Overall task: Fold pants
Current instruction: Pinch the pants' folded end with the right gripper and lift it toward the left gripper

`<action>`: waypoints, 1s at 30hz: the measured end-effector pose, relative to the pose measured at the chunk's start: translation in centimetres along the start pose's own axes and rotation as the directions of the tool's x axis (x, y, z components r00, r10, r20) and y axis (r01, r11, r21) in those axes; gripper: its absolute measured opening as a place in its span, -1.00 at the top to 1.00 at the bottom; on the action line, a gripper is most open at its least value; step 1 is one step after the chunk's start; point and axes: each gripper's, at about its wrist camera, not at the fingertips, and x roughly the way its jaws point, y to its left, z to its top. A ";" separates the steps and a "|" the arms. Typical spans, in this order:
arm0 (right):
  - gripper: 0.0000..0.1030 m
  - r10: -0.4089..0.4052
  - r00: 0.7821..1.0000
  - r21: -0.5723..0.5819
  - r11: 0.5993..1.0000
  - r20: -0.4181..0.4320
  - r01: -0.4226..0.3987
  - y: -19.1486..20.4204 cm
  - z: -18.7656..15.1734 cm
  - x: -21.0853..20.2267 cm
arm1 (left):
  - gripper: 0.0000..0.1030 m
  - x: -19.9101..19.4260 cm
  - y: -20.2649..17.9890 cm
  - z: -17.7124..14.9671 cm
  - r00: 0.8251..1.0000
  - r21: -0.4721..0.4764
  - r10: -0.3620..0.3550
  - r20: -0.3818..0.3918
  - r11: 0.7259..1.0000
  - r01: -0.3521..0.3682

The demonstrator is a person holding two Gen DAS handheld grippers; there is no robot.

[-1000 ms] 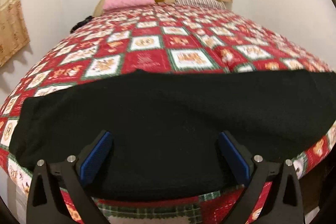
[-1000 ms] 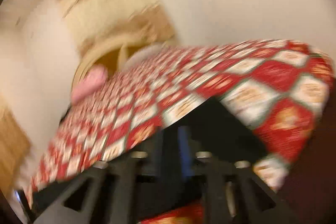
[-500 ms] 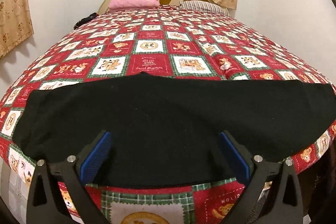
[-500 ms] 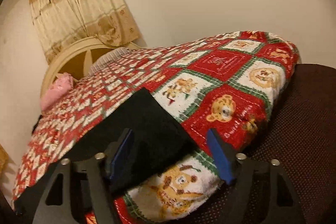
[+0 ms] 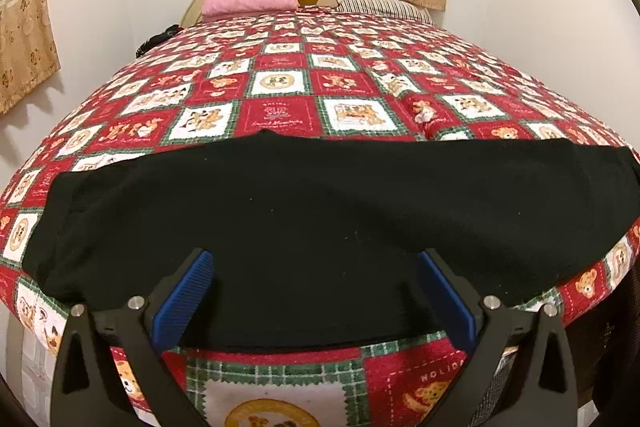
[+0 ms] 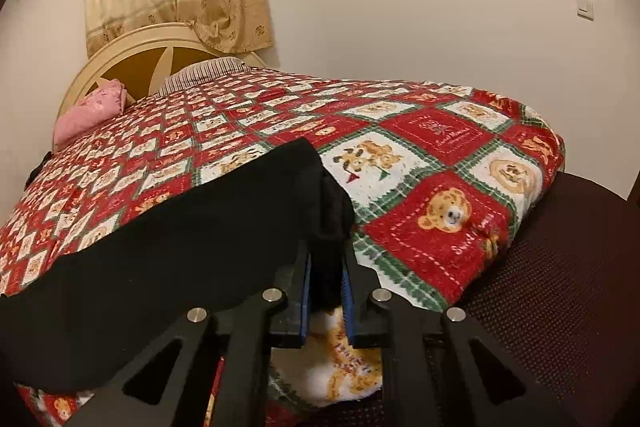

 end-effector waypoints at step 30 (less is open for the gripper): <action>0.78 0.502 0.861 -0.398 0.775 -0.086 -0.491 25.1 -6.9 -6.7 | -1.00 1.1 2.0 -0.8 0.999 -0.062 -0.024 -0.030 0.998 0.023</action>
